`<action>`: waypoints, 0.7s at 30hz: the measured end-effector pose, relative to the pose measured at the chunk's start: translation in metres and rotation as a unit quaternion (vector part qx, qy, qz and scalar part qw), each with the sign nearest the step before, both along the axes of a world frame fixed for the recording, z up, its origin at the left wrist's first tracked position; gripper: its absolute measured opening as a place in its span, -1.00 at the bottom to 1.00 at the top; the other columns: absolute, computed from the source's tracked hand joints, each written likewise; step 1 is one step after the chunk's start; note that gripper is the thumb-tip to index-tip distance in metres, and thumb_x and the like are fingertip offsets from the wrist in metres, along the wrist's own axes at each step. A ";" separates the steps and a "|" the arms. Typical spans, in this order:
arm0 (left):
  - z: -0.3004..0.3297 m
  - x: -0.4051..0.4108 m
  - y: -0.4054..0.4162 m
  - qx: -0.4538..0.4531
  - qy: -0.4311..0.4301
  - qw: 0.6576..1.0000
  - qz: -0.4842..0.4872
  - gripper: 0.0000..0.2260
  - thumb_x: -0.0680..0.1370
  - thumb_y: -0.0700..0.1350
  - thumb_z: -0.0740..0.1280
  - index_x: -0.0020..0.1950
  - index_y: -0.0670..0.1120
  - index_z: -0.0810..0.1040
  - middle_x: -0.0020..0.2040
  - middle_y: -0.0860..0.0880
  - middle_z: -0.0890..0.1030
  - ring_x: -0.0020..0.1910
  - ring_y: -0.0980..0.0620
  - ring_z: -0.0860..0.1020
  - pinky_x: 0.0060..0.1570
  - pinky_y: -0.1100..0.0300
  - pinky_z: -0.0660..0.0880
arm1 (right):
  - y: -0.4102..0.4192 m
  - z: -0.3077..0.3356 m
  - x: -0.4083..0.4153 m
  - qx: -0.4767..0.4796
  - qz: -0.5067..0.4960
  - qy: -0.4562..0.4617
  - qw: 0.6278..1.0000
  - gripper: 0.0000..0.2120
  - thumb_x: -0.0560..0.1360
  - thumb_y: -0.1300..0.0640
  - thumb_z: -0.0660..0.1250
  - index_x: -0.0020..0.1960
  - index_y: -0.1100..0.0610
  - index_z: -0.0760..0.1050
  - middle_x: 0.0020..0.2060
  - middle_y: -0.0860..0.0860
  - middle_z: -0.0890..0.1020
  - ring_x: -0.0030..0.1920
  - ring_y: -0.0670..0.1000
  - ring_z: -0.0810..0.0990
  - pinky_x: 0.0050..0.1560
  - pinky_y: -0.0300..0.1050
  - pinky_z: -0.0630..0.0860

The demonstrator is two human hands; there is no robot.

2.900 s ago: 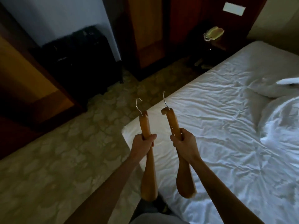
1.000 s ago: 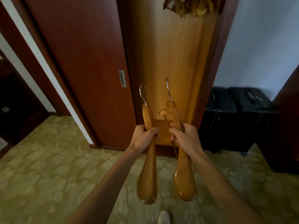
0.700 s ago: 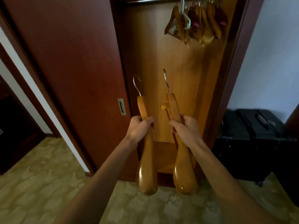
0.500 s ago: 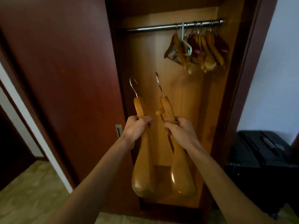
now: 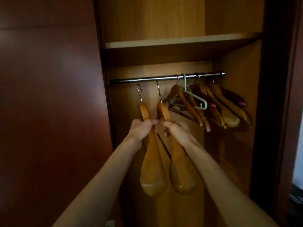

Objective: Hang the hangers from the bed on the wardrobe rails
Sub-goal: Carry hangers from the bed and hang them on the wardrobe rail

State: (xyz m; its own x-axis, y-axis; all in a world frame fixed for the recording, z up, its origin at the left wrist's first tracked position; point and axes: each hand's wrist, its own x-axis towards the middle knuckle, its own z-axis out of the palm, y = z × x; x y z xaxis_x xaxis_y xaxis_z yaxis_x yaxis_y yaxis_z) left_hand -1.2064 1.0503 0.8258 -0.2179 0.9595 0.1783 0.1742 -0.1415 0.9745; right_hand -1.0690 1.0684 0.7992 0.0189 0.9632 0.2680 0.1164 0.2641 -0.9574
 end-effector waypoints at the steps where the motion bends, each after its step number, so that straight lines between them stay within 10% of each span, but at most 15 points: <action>1: 0.006 -0.002 0.016 0.004 -0.005 1.000 -0.004 -0.80 0.53 -0.03 0.43 -0.18 -0.15 0.67 -0.35 -0.06 0.65 -0.41 0.05 0.63 -0.33 0.24 0.47 | 0.015 0.006 -0.003 0.005 -0.016 0.006 1.000 -0.73 0.53 -0.04 0.36 -0.02 0.15 0.68 -0.38 -0.01 0.65 -0.36 -0.09 0.58 -0.22 -0.17 0.48; 21: 0.066 0.018 0.183 0.046 0.099 0.994 -0.032 -0.88 0.48 -0.14 0.36 -0.23 -0.12 0.62 -0.38 -0.04 0.58 -0.36 0.03 0.54 -0.23 0.15 0.46 | 0.205 0.055 0.016 0.010 0.011 0.049 0.999 -0.69 0.51 -0.08 0.39 -0.07 0.17 0.69 -0.38 0.00 0.62 -0.39 -0.06 0.54 -0.29 -0.15 0.47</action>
